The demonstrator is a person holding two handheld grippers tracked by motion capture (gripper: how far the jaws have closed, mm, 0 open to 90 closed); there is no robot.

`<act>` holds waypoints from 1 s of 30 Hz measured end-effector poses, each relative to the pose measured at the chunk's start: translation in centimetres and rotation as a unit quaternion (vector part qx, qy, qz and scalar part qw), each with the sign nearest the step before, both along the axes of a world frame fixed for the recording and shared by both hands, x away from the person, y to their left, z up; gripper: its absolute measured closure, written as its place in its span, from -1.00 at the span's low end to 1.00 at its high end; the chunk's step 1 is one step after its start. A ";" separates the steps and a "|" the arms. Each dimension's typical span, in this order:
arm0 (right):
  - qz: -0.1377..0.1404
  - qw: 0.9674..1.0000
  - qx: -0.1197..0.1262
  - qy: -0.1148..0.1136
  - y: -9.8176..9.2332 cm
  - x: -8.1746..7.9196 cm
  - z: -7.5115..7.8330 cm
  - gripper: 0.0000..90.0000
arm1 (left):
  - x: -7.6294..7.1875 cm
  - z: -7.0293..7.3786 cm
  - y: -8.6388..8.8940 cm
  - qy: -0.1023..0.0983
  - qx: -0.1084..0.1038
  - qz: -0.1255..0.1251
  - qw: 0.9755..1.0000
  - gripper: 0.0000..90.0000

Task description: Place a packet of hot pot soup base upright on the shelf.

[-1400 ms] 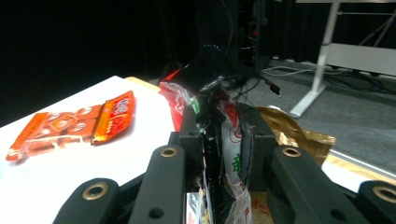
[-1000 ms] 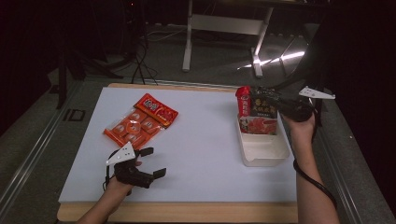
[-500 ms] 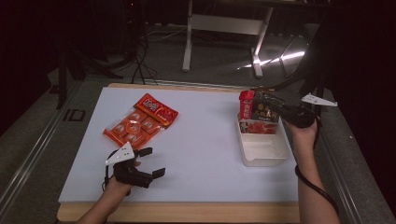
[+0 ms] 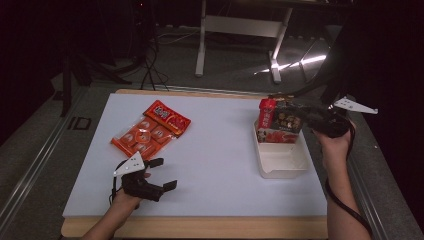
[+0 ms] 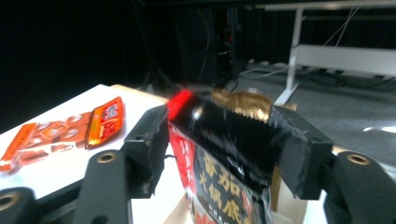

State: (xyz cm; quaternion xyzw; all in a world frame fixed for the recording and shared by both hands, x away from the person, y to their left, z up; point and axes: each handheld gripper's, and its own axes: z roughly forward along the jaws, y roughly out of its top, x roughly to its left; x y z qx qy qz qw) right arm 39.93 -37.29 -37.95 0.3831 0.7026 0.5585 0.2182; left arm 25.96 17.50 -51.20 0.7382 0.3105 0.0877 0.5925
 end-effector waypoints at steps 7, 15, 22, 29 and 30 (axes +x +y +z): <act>0.004 1.000 -0.004 -0.021 1.4 -1.7 2.0 -0.50 | 0.2 0.2 0.4 0.017 -0.005 0.005 1.000 -0.97; 0.027 0.999 0.023 -0.036 3.2 -3.9 2.6 -0.72 | 0.2 1.1 0.6 0.030 0.017 -0.005 0.999 -0.90; 0.057 0.997 0.023 -0.042 4.2 -5.9 2.2 -0.73 | 0.5 1.7 1.7 0.024 0.040 -0.003 0.999 -0.83; 0.097 0.995 0.003 -0.030 6.1 -7.8 0.8 -0.70 | 1.3 2.1 3.6 0.018 0.056 0.020 0.998 -0.47; 0.102 0.994 0.001 -0.030 6.3 -8.1 0.6 -0.70 | 1.4 2.2 3.9 0.016 0.057 0.023 0.998 -0.41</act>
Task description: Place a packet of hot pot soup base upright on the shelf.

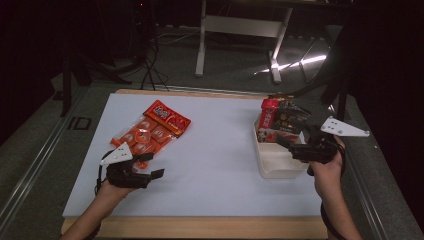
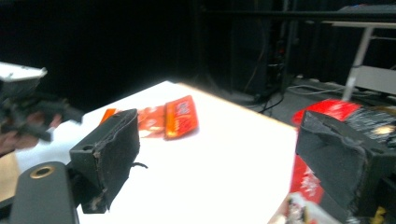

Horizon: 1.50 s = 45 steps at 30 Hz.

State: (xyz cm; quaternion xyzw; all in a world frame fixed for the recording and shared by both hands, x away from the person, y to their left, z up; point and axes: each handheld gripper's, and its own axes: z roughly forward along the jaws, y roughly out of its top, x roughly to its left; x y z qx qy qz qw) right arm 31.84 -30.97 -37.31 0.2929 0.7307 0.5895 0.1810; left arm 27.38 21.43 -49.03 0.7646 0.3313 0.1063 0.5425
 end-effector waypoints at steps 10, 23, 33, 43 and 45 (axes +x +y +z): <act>0.041 0.999 0.002 0.023 1.7 -2.3 -2.3 -0.68 | 2.1 0.6 3.3 0.010 0.022 0.056 0.998 0.41; 0.068 0.997 -0.002 0.039 2.9 -2.9 -3.7 -0.68 | 5.7 0.2 6.5 0.027 0.087 0.140 0.986 0.97; 0.090 0.995 0.002 0.045 3.6 -2.9 -4.2 -0.68 | 9.0 -1.3 8.2 0.054 0.134 0.182 0.973 1.00; 0.101 0.993 0.003 0.055 4.1 -2.8 -4.9 -0.68 | 12.3 -3.6 8.8 0.087 0.191 0.218 0.953 1.00; 0.104 0.993 0.000 0.057 4.2 -2.7 -5.0 -0.68 | 12.5 -4.0 8.7 0.089 0.205 0.224 0.949 1.00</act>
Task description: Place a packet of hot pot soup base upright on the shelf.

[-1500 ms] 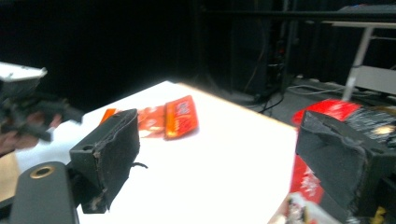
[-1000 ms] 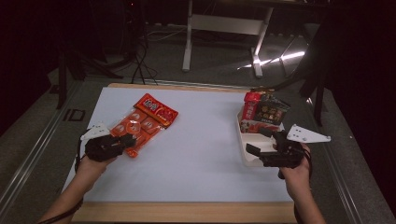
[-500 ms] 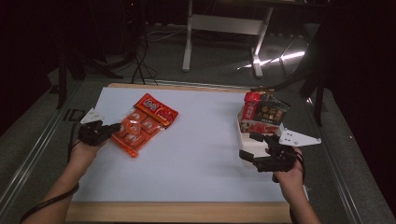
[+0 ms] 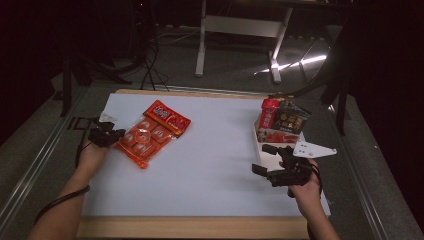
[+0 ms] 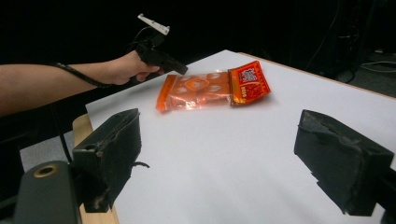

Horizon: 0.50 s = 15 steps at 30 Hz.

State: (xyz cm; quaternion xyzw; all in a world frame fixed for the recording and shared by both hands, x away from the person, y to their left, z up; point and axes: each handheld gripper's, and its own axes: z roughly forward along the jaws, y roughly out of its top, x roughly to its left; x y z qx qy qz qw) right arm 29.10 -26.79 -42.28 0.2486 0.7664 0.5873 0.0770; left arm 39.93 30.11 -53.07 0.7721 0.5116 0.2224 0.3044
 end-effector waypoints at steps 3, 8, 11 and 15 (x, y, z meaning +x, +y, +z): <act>0.001 1.000 0.001 0.003 0.1 0.1 -0.1 -0.68 | 0.3 -0.2 0.0 0.000 0.005 0.006 1.000 1.00; 0.003 1.000 0.001 0.002 0.1 0.0 -0.1 -0.68 | 0.9 -0.8 0.5 0.018 0.004 0.004 1.000 1.00; 0.004 1.000 0.000 0.003 0.1 -0.1 -0.1 -0.68 | 0.9 -0.8 0.6 0.022 -0.004 -0.003 1.000 1.00; 0.005 1.000 0.000 0.003 0.1 -0.1 -0.1 -0.68 | 0.4 -0.7 0.0 0.035 -0.012 -0.027 0.999 1.00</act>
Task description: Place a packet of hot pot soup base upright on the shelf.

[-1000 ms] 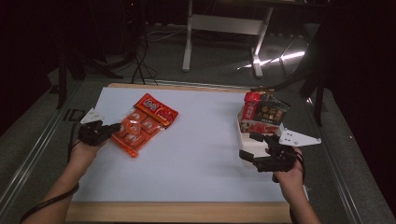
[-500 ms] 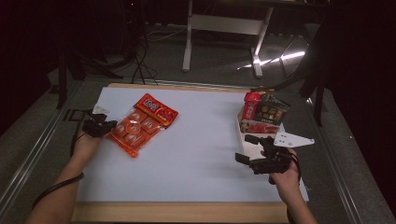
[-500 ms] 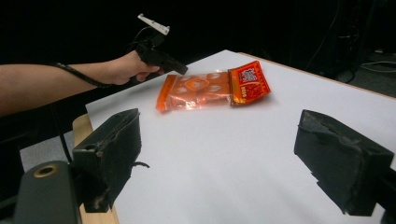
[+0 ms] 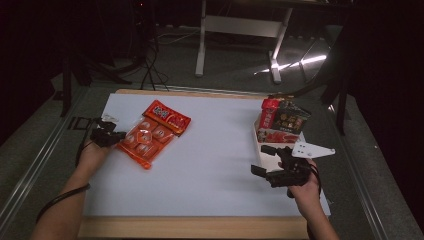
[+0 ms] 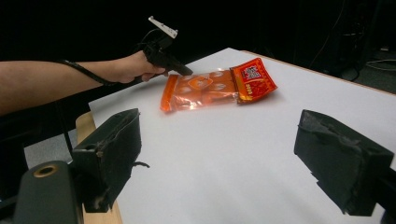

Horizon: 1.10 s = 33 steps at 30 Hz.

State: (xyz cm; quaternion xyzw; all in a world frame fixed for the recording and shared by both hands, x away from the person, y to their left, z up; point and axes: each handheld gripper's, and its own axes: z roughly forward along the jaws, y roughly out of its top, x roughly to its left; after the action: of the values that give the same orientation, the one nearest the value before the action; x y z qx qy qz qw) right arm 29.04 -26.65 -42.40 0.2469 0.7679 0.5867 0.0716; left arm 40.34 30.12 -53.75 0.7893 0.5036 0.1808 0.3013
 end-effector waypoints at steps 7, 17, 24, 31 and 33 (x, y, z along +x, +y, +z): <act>0.002 1.000 -0.006 0.002 0.2 -0.1 -0.1 -0.68 | -1.0 0.2 -1.8 0.013 -0.004 -0.028 1.000 1.00; 0.003 1.000 -0.005 0.003 0.2 -0.1 0.0 -0.68 | -1.5 0.5 -3.7 0.039 -0.019 -0.059 0.997 1.00; 0.004 1.000 -0.004 0.005 0.1 -0.1 -0.1 -0.68 | -1.5 0.5 -4.3 0.047 -0.030 -0.073 0.996 1.00; 0.007 1.000 -0.006 -0.001 0.2 -0.3 0.1 -0.68 | -0.1 0.7 -4.7 0.028 -0.029 -0.047 0.998 1.00; 0.007 1.000 -0.006 0.000 0.2 -0.3 0.1 -0.68 | 0.5 0.9 -5.0 0.021 -0.027 -0.040 0.999 1.00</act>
State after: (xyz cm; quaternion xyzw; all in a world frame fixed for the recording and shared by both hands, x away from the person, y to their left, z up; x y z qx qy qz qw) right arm 28.76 -26.47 -42.32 0.2412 0.7730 0.5828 0.0688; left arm 40.88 25.15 -52.90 0.8043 0.4823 0.1381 0.3185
